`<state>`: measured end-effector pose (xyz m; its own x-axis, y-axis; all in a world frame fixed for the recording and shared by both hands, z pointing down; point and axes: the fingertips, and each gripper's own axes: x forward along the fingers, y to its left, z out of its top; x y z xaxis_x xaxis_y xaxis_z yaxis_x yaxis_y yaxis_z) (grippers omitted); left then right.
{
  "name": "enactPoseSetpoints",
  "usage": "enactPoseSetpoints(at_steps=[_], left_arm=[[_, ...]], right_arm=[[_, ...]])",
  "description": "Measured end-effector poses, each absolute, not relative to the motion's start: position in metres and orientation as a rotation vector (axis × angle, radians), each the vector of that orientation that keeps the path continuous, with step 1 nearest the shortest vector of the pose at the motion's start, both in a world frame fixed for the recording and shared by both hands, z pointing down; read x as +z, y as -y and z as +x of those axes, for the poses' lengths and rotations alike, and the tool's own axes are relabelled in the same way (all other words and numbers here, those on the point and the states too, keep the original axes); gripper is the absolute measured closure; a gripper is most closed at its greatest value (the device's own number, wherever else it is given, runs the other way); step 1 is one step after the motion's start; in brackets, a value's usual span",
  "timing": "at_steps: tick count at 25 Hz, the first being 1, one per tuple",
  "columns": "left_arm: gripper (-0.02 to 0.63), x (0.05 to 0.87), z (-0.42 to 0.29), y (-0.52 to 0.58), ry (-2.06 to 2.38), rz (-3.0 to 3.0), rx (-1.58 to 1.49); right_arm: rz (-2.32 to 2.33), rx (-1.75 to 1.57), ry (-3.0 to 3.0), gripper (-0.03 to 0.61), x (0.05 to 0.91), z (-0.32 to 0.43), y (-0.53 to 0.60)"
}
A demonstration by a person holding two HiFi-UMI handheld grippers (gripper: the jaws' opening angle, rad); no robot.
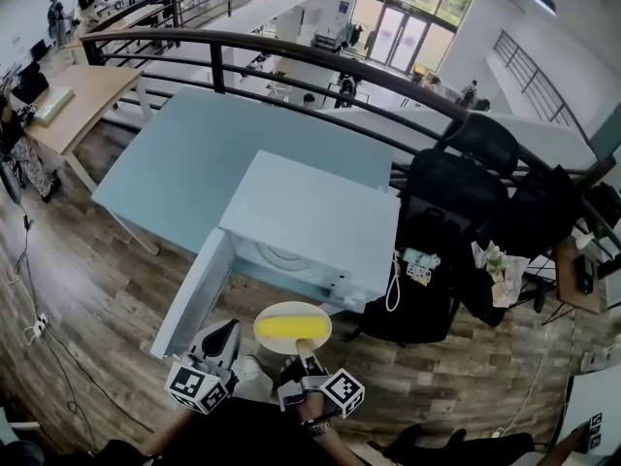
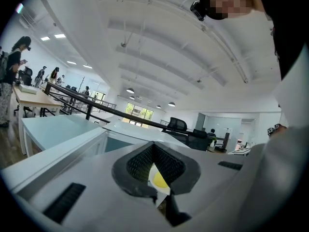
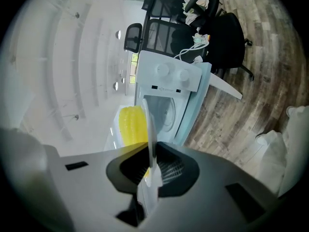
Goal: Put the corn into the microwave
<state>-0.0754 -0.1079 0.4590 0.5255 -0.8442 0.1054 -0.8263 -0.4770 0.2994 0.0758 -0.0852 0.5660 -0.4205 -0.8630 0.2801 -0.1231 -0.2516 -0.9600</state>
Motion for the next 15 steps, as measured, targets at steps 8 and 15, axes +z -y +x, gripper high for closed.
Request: enactPoseSetpoints(at_steps=[8, 15], left_arm=[[0.612, 0.456, -0.09, 0.137, 1.293, 2.508, -0.095], [0.612, 0.457, -0.088, 0.151, 1.256, 2.522, -0.099]], right_arm=[[-1.255, -1.683, -1.377, 0.549, 0.573, 0.053, 0.103], [-1.274, -1.686, -1.299, 0.549, 0.584, 0.048, 0.117]])
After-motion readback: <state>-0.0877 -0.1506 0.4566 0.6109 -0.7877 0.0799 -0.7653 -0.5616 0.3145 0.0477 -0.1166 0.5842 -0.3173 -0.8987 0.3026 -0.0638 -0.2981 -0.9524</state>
